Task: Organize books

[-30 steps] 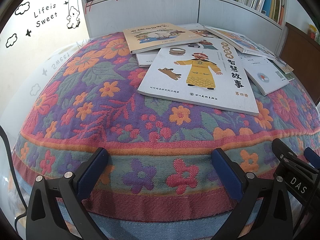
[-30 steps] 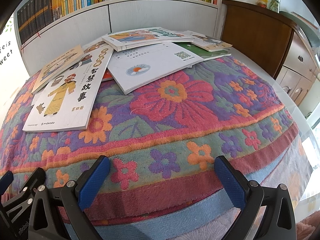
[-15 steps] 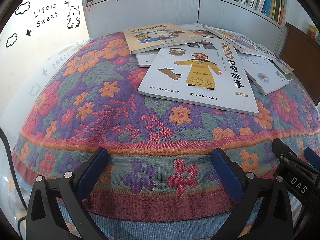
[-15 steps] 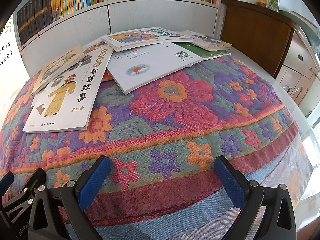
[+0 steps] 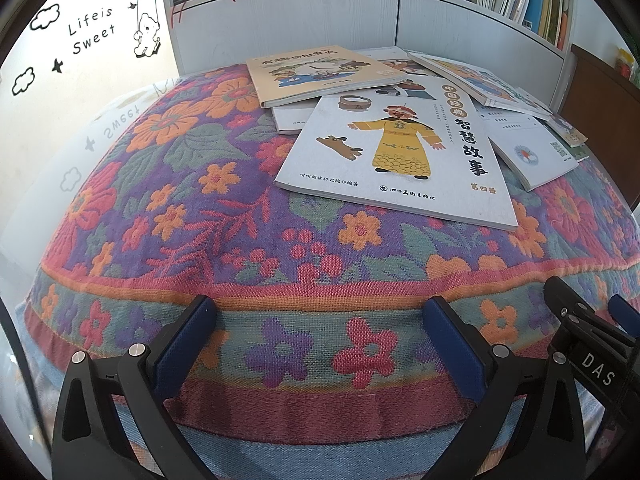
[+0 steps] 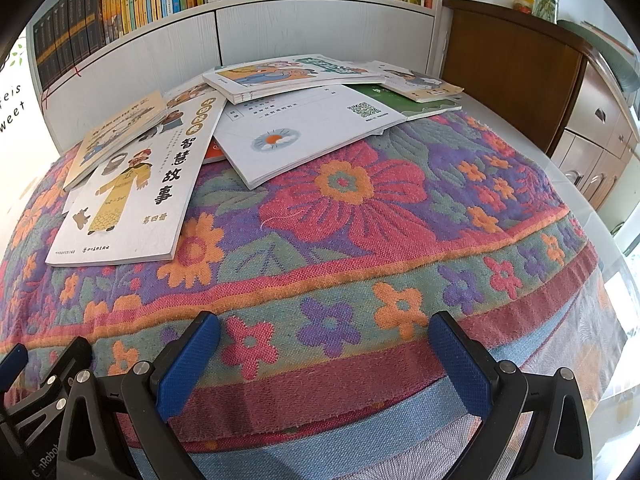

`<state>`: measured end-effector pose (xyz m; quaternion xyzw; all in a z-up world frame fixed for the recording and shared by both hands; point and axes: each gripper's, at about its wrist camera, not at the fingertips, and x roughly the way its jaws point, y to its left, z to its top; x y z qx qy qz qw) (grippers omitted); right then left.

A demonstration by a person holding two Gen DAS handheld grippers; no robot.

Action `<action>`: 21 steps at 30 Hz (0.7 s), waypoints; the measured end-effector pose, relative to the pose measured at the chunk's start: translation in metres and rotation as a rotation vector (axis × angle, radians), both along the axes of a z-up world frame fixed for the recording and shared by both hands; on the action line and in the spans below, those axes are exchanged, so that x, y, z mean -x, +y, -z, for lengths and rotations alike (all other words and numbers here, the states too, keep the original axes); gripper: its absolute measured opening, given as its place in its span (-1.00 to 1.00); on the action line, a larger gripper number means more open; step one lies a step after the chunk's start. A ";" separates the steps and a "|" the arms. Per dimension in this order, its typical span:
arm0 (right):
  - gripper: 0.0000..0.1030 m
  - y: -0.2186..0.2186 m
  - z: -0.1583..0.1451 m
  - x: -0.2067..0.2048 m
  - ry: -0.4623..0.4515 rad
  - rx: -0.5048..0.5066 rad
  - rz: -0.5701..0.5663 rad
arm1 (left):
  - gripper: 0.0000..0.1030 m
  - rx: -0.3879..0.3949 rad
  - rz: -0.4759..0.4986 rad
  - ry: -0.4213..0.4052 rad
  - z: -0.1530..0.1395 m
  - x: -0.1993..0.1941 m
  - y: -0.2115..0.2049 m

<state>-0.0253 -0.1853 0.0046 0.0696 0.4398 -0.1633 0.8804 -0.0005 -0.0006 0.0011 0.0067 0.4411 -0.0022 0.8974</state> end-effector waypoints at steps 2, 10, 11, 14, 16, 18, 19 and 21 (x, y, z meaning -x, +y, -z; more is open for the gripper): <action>1.00 0.000 0.000 0.000 0.001 0.002 -0.003 | 1.00 0.000 0.000 0.000 0.000 0.000 -0.001; 1.00 -0.002 0.000 -0.015 0.004 0.004 -0.022 | 1.00 -0.002 -0.010 0.000 0.001 -0.001 -0.001; 1.00 -0.003 0.000 -0.016 0.002 0.000 -0.038 | 1.00 -0.002 -0.011 0.000 0.001 -0.001 -0.001; 1.00 -0.006 0.000 -0.016 -0.004 -0.014 -0.071 | 1.00 -0.004 0.003 0.000 0.000 -0.001 -0.001; 1.00 -0.007 -0.001 -0.017 0.008 -0.018 -0.093 | 1.00 -0.002 0.042 0.026 -0.001 -0.004 0.001; 1.00 -0.008 -0.001 -0.018 0.022 -0.026 -0.118 | 1.00 0.001 0.081 0.054 -0.002 -0.008 0.002; 1.00 -0.009 -0.001 -0.017 0.024 -0.034 -0.134 | 1.00 0.007 0.095 0.069 -0.003 -0.010 0.003; 1.00 -0.008 -0.002 -0.014 0.023 -0.039 -0.167 | 0.99 0.017 0.126 0.112 -0.005 -0.014 0.006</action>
